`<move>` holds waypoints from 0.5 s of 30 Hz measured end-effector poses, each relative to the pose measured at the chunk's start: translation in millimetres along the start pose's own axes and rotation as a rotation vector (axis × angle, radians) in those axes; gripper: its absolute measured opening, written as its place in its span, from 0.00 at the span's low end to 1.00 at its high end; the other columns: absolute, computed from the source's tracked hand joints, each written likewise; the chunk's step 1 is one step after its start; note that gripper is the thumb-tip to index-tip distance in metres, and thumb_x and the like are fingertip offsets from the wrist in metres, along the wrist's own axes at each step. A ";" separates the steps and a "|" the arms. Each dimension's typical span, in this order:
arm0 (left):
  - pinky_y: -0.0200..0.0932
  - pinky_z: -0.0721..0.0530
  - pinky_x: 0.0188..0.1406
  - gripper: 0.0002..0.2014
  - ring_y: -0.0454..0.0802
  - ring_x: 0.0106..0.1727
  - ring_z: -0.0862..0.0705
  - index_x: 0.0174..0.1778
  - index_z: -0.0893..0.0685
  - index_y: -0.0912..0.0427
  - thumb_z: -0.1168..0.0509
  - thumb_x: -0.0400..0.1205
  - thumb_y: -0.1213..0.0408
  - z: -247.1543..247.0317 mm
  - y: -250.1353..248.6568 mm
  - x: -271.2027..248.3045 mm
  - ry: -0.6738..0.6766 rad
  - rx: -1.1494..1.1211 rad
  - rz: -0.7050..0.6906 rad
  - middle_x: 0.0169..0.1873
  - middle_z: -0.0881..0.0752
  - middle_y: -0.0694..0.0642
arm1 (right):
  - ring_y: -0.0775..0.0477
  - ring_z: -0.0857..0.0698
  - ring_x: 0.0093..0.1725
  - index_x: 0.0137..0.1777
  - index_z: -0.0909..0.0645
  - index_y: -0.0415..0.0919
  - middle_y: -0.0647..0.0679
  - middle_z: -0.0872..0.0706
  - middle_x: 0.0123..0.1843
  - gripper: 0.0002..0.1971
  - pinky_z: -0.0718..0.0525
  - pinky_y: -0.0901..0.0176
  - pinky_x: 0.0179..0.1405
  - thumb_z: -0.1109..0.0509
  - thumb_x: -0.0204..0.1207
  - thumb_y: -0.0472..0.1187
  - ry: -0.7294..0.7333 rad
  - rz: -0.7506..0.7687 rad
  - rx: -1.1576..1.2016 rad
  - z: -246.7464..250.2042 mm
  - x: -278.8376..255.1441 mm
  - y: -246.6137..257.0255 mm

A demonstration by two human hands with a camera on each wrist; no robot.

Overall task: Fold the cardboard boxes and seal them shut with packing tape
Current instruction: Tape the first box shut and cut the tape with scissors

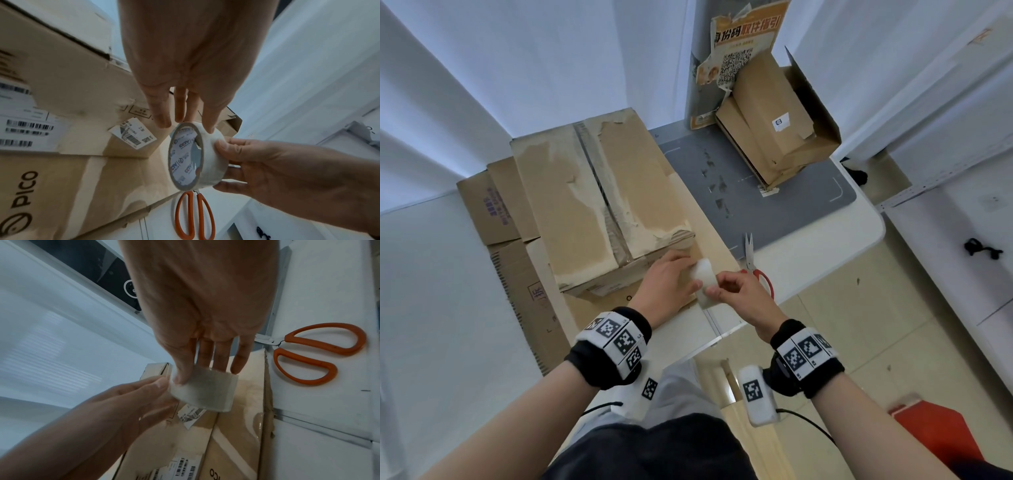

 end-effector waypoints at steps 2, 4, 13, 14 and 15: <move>0.40 0.29 0.66 0.24 0.52 0.68 0.22 0.73 0.19 0.58 0.28 0.81 0.56 1.8 -2.7 0.1 -0.038 0.021 -0.005 0.68 0.20 0.52 | 0.56 0.13 0.46 0.40 0.13 0.49 0.52 0.10 0.42 0.07 0.20 0.69 0.47 0.25 0.79 0.39 0.000 0.010 0.013 0.8 -0.5 1.0; 0.37 0.27 0.59 0.22 0.49 0.60 0.19 0.68 0.14 0.56 0.25 0.78 0.56 5.4 -4.8 -1.3 -0.108 -0.012 0.004 0.60 0.18 0.50 | 0.55 0.13 0.47 0.42 0.12 0.47 0.48 0.10 0.43 0.04 0.19 0.68 0.48 0.24 0.79 0.40 -0.007 0.011 0.017 1.9 -0.5 -0.6; 0.41 0.16 0.50 0.12 0.44 0.45 0.15 0.50 0.09 0.55 0.20 0.73 0.60 10.2 -9.4 -5.1 -0.216 -0.111 0.072 0.45 0.13 0.46 | 0.52 0.14 0.47 0.45 0.11 0.40 0.41 0.10 0.44 0.05 0.18 0.59 0.53 0.23 0.78 0.42 -0.036 0.022 0.005 1.1 -2.6 -5.1; 0.40 0.15 0.51 0.12 0.43 0.46 0.14 0.51 0.09 0.55 0.20 0.72 0.60 10.1 -8.1 -5.0 -0.213 -0.153 0.104 0.45 0.12 0.47 | 0.50 0.14 0.48 0.46 0.11 0.39 0.38 0.10 0.47 0.07 0.18 0.56 0.54 0.23 0.78 0.42 -0.042 0.026 0.005 1.6 -2.8 -4.2; 0.38 0.15 0.51 0.12 0.42 0.46 0.13 0.51 0.10 0.55 0.20 0.73 0.62 10.0 -7.4 -4.8 -0.206 -0.222 0.139 0.45 0.11 0.47 | 0.49 0.14 0.48 0.45 0.11 0.38 0.37 0.10 0.47 0.07 0.17 0.56 0.54 0.23 0.78 0.42 -0.050 0.029 0.005 2.4 -3.2 -3.1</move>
Point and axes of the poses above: each hand's wrist, its own x-axis towards the middle knuckle, its own z-axis out of the back of the hand, y = z × x, the point moved 3 cm from there along x, towards the middle knuckle
